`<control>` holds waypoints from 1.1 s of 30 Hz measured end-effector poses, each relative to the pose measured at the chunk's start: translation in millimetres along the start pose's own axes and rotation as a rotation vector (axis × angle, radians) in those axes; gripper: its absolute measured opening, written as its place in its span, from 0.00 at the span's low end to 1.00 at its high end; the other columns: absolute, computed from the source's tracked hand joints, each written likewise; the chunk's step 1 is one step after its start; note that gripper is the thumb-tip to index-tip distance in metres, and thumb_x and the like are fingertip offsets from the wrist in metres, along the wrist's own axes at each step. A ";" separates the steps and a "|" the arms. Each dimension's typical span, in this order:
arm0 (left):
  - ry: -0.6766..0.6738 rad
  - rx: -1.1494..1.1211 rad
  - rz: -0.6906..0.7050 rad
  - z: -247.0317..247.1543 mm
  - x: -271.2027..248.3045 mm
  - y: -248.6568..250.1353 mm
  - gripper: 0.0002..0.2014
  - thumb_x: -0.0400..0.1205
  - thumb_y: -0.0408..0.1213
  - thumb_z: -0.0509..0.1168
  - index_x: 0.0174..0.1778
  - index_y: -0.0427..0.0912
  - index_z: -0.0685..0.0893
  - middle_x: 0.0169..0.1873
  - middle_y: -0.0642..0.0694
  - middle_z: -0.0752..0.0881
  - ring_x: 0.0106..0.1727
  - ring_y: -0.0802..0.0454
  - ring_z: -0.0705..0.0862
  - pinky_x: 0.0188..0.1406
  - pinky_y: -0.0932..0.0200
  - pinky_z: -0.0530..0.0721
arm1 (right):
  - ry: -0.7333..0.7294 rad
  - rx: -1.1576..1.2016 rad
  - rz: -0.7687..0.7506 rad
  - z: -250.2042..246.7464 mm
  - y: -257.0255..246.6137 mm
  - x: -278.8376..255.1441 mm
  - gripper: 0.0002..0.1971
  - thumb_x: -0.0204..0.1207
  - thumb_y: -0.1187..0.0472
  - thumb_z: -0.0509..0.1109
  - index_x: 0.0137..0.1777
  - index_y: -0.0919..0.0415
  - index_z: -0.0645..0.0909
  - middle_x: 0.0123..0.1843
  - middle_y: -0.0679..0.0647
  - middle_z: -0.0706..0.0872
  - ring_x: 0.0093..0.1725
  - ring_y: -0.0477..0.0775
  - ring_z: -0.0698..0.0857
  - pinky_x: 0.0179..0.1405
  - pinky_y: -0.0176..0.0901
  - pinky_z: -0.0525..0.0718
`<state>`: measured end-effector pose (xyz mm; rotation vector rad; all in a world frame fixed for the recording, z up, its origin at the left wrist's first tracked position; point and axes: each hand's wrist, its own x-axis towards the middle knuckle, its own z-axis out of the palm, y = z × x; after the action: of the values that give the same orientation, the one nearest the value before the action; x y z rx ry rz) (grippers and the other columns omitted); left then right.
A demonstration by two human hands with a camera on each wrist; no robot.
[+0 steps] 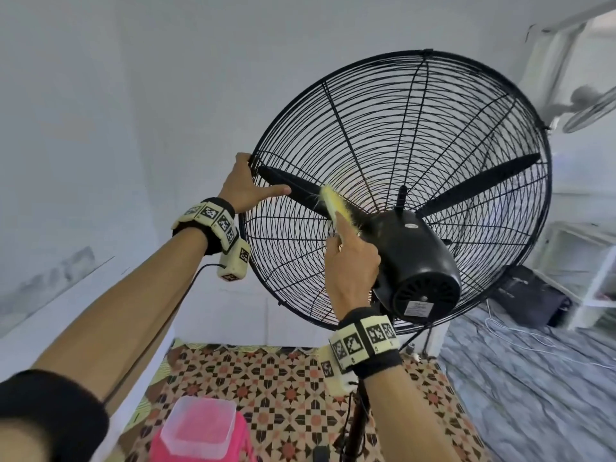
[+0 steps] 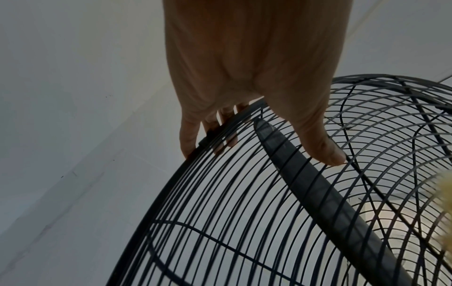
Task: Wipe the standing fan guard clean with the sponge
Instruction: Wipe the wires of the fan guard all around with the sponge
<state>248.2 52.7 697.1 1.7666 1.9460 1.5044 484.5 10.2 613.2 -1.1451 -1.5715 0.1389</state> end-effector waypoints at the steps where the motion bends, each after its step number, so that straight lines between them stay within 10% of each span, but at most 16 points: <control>1: -0.002 0.000 -0.001 -0.7 0.1 -1.5 0.53 0.69 0.59 0.84 0.81 0.42 0.62 0.75 0.42 0.77 0.75 0.43 0.77 0.73 0.50 0.74 | 0.060 0.041 -0.021 -0.7 0.5 -0.5 0.23 0.86 0.60 0.67 0.79 0.45 0.77 0.65 0.62 0.89 0.55 0.65 0.90 0.58 0.62 0.90; 7: 0.021 0.008 0.013 0.8 -3.1 -5.9 0.55 0.68 0.60 0.84 0.82 0.42 0.61 0.77 0.41 0.76 0.76 0.43 0.76 0.75 0.48 0.74 | 0.093 -0.053 -0.056 8.2 0.7 1.2 0.25 0.85 0.65 0.68 0.81 0.50 0.76 0.78 0.59 0.81 0.65 0.69 0.87 0.62 0.67 0.87; 12: 0.021 0.006 0.011 -1.2 -1.1 -9.7 0.56 0.67 0.60 0.85 0.82 0.41 0.62 0.77 0.41 0.76 0.77 0.42 0.76 0.73 0.50 0.73 | -0.045 0.043 -0.012 0.2 3.2 -6.3 0.23 0.86 0.62 0.66 0.79 0.44 0.77 0.66 0.61 0.89 0.57 0.63 0.89 0.63 0.59 0.88; 17: 0.031 -0.035 0.037 1.6 -7.7 -20.8 0.55 0.63 0.58 0.87 0.80 0.41 0.65 0.74 0.42 0.78 0.74 0.45 0.78 0.74 0.49 0.77 | 0.024 0.024 -0.307 -11.0 -30.9 2.0 0.21 0.83 0.63 0.70 0.76 0.57 0.77 0.51 0.60 0.93 0.30 0.48 0.84 0.26 0.23 0.75; 23: 0.053 -0.059 0.017 8.9 -9.7 -33.0 0.51 0.65 0.57 0.86 0.77 0.40 0.69 0.67 0.44 0.81 0.67 0.43 0.83 0.66 0.41 0.84 | -0.109 -0.067 -0.694 9.7 -127.6 40.2 0.17 0.81 0.72 0.69 0.69 0.70 0.79 0.41 0.62 0.88 0.29 0.53 0.77 0.27 0.44 0.81; 28: 0.046 0.004 0.065 12.1 -2.0 -40.4 0.63 0.56 0.80 0.71 0.82 0.45 0.67 0.73 0.45 0.78 0.70 0.45 0.81 0.67 0.42 0.84 | -0.154 -0.328 -0.800 41.1 -171.2 76.8 0.22 0.79 0.73 0.72 0.71 0.67 0.72 0.27 0.51 0.75 0.21 0.44 0.60 0.17 0.36 0.60; 33: 0.021 -0.009 0.084 12.9 -2.2 -42.8 0.66 0.60 0.71 0.82 0.87 0.41 0.61 0.82 0.40 0.72 0.80 0.39 0.74 0.79 0.38 0.75 | -0.413 -0.400 -0.784 62.0 -185.5 102.2 0.15 0.88 0.65 0.61 0.72 0.58 0.67 0.34 0.53 0.80 0.25 0.49 0.72 0.23 0.44 0.77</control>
<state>227.8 65.5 659.4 1.8578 1.8936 1.5613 337.0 15.6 777.2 -0.7318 -2.3860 -0.5098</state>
